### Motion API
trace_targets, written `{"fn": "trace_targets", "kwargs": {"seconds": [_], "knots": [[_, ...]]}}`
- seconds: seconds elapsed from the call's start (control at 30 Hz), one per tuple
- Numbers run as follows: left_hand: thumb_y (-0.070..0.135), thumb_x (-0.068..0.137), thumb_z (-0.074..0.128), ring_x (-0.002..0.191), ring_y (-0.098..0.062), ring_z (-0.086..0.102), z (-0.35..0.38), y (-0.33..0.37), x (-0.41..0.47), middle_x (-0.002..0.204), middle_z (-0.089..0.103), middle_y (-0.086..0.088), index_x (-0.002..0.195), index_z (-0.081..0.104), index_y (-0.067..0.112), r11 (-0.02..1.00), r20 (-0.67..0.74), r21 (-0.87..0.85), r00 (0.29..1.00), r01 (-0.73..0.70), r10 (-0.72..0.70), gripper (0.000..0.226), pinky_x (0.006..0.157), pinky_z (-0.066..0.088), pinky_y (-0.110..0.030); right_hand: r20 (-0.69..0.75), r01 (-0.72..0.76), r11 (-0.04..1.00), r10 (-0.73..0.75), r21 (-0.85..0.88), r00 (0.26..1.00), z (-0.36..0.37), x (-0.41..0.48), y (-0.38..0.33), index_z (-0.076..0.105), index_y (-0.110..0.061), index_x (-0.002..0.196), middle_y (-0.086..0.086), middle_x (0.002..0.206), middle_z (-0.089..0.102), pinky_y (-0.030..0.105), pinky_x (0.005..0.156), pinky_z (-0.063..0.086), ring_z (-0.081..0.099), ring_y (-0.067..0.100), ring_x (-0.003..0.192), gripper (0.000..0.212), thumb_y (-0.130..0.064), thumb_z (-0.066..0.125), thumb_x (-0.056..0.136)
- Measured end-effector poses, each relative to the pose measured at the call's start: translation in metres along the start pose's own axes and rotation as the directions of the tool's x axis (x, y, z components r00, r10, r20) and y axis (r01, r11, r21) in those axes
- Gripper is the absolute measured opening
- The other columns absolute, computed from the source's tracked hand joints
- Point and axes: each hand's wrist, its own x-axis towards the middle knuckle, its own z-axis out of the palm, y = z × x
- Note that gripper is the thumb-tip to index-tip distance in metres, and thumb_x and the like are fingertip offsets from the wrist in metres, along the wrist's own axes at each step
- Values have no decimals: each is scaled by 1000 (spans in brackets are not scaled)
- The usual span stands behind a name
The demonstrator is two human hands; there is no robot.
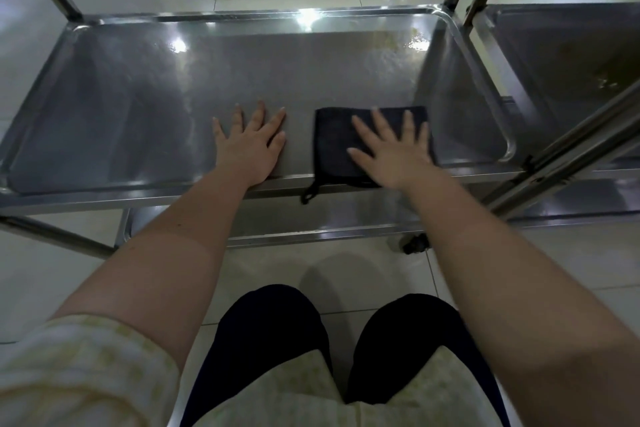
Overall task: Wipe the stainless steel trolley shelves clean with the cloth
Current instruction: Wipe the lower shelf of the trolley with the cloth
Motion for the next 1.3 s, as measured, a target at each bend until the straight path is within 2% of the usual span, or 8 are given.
{"fn": "trace_targets", "kwargs": {"seconds": [0.2,0.37,0.53,0.83,0.93,1.03,1.2,1.3], "knots": [[40,106,17,151,-29,-6,-7,0,-7,165,-1,-2,156,19,30,995,-140,-80,989,-55,43,51,118,-5,-58,14,151,986,-152,70,988,-5,-8,-16,-4,-44,154,-8,163,-15,55,117,-14,-20,36,147,77,-77,22,89],[53,96,10,150,-30,16,-12,17,-30,160,26,-11,151,36,14,930,-245,-96,914,-355,324,72,120,-5,-46,-23,345,931,-350,-115,937,1,-38,20,-3,-29,156,1,164,-10,39,121,-5,-8,24,151,103,-81,39,78],[70,89,23,151,-22,12,7,63,-55,162,20,-6,155,23,17,838,-49,-3,837,-545,544,84,122,-1,-39,-71,360,927,-368,-102,927,5,-36,24,3,-22,156,2,164,0,33,120,-1,1,25,151,78,-46,48,97],[41,101,47,148,-17,24,11,72,-66,159,29,-1,154,27,21,858,-179,-41,849,-512,498,60,119,12,-29,-160,351,933,-336,77,928,-3,-48,24,28,-23,153,-2,160,24,29,119,12,20,21,149,53,-23,47,103],[34,103,44,144,-14,32,-8,75,-65,159,30,0,156,20,22,858,-185,-3,843,-514,505,59,110,25,-25,-250,316,941,-278,124,927,-23,-51,22,42,-20,148,1,155,37,32,113,28,36,22,142,46,-15,47,102],[26,104,44,123,-21,54,-29,78,-64,147,49,-2,156,19,23,867,-205,45,844,-497,495,57,85,42,-32,-281,305,948,-271,88,921,-45,-54,22,49,-18,143,9,142,53,39,98,44,52,29,125,41,-17,47,101],[27,101,44,109,-33,61,-75,88,-52,132,60,-10,151,34,26,855,-271,43,817,-517,508,51,75,43,-37,-396,274,961,-240,31,887,-85,-70,30,60,-17,127,13,118,65,42,84,48,59,35,106,31,-25,50,99],[26,95,51,87,-32,66,-96,99,-53,111,69,-9,142,48,24,812,-356,111,740,-573,571,47,62,34,-32,-510,282,957,-273,-60,816,-99,-89,39,63,-11,124,16,110,67,39,77,47,62,37,98,29,-19,57,97]]}}
